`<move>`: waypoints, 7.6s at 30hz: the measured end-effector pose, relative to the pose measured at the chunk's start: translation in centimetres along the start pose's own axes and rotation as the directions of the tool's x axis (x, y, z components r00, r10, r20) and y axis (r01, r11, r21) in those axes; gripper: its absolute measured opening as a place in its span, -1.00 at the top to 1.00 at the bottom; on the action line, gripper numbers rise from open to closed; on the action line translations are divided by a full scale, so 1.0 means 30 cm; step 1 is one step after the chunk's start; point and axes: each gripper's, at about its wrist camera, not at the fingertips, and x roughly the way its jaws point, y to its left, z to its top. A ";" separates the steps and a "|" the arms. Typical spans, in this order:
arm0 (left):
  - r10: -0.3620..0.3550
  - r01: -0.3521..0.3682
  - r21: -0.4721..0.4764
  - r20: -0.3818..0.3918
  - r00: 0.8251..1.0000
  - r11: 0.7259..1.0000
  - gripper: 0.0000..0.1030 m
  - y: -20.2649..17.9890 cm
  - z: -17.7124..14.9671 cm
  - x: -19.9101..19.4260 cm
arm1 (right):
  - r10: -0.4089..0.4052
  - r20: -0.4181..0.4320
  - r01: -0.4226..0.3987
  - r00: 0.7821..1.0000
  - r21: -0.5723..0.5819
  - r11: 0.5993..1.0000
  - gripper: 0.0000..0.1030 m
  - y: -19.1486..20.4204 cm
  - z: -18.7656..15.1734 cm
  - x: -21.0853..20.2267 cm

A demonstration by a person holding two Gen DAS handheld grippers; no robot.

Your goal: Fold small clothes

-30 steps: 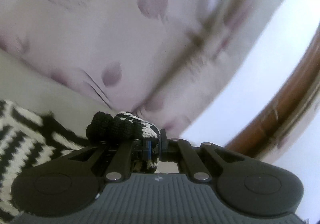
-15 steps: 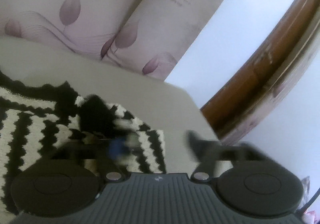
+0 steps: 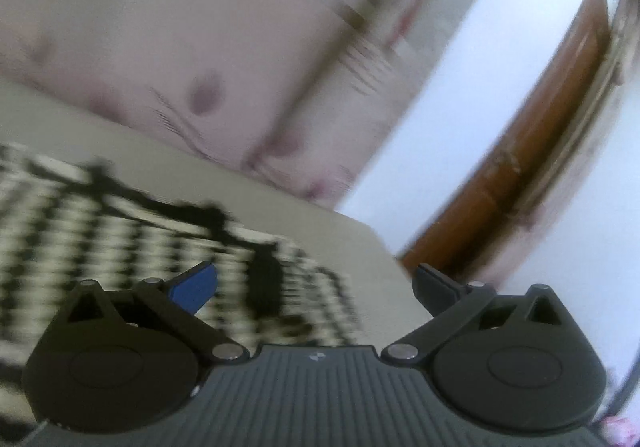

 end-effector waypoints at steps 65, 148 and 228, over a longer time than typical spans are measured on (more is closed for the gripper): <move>0.302 -0.306 0.027 0.099 0.948 0.952 -1.00 0.204 -0.118 -0.251 | -0.066 -0.099 0.070 0.993 0.032 0.997 -0.46 -0.139 0.131 0.019; 0.135 -0.081 -0.211 0.257 0.957 0.974 0.87 0.238 -0.003 -0.670 | 0.351 -0.095 -0.324 0.931 0.224 0.919 0.80 0.003 0.145 -0.298; 0.337 -0.337 0.036 -0.013 0.941 0.941 -0.04 0.427 0.080 -0.083 | -0.023 -0.182 -0.049 0.983 -0.379 0.924 -0.16 0.023 0.061 0.356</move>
